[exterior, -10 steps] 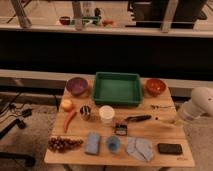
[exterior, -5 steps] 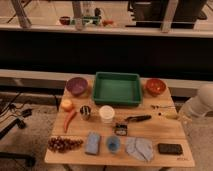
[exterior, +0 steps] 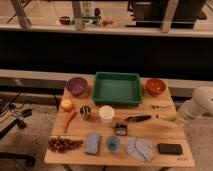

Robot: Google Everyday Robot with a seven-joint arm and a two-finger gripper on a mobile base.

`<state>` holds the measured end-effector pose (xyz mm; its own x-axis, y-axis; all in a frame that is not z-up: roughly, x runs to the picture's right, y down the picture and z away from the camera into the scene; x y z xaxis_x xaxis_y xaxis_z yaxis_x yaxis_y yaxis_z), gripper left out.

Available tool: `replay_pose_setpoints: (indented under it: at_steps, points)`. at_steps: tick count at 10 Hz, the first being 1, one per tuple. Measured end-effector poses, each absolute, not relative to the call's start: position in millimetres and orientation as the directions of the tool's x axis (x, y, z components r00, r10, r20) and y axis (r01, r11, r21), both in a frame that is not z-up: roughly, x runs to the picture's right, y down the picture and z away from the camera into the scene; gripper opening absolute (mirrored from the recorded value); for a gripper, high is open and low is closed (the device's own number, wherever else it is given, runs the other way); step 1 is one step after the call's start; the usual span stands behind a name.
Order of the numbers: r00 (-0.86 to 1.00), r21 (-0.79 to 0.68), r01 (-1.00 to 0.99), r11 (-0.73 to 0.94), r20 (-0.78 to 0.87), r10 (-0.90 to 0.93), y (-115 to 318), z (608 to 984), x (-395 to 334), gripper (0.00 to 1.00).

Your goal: Place banana in table surface

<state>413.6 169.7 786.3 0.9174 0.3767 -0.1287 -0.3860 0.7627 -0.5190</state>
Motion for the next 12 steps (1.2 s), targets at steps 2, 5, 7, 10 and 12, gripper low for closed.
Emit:
replay_pose_setpoints:
  at_steps: [2,5,7,10,12]
  points:
    - [0.918,-0.527,-0.386,0.757,-0.134,0.374,172.4,787.0,413.9,0.06]
    - [0.918,-0.526,-0.386,0.758,-0.133,0.375,172.1,787.2,414.2,0.31]
    - [0.917,-0.525,-0.386,0.758,-0.133,0.375,172.0,787.3,414.3,0.53]
    - [0.917,-0.525,-0.387,0.758,-0.134,0.375,172.2,787.2,414.6,0.79]
    - [0.917,-0.525,-0.387,0.758,-0.134,0.375,172.1,787.2,414.7,0.80]
